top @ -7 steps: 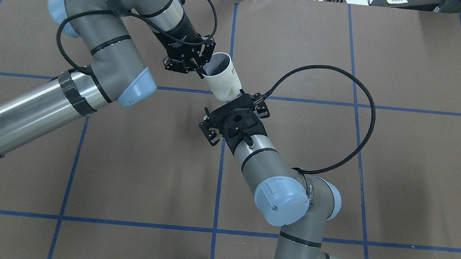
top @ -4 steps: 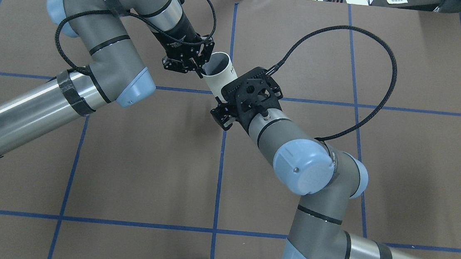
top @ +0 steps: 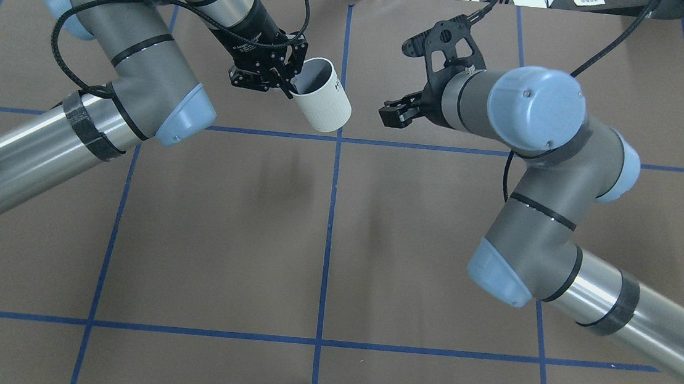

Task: Left arm hands cup to right arm to dump lemon

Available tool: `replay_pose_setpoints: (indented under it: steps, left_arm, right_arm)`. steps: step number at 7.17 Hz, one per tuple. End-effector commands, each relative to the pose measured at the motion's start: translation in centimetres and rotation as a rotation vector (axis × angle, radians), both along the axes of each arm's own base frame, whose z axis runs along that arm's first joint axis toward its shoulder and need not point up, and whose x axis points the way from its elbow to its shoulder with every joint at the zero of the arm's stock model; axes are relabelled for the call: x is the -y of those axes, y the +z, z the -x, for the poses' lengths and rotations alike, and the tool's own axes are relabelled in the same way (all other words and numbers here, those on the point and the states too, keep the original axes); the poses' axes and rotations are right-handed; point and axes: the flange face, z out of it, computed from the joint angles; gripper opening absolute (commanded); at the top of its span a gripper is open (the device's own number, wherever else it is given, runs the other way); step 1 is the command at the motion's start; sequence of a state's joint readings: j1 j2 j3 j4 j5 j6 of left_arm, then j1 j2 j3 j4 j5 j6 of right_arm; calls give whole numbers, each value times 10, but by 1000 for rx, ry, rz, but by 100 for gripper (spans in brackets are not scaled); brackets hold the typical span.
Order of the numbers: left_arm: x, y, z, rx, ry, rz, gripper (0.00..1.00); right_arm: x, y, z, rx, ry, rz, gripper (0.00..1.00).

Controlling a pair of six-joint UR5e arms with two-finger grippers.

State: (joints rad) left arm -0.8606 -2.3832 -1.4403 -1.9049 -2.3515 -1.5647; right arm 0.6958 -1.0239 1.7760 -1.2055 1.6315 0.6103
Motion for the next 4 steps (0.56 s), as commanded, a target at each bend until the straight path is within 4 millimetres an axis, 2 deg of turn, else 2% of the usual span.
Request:
replay_pose_setpoints:
  steps: [1, 2, 4]
  left_arm:
    - [-9, 20, 29, 0, 7, -74, 0]
    - [-14, 50, 48, 19, 19, -127, 0]
    - [-39, 130, 110, 76, 50, -256, 0]
  right_arm:
    - [40, 38, -46, -72, -38, 198, 99]
    - [50, 47, -66, -87, -70, 282, 99]
    - [69, 97, -132, -110, -132, 471, 100]
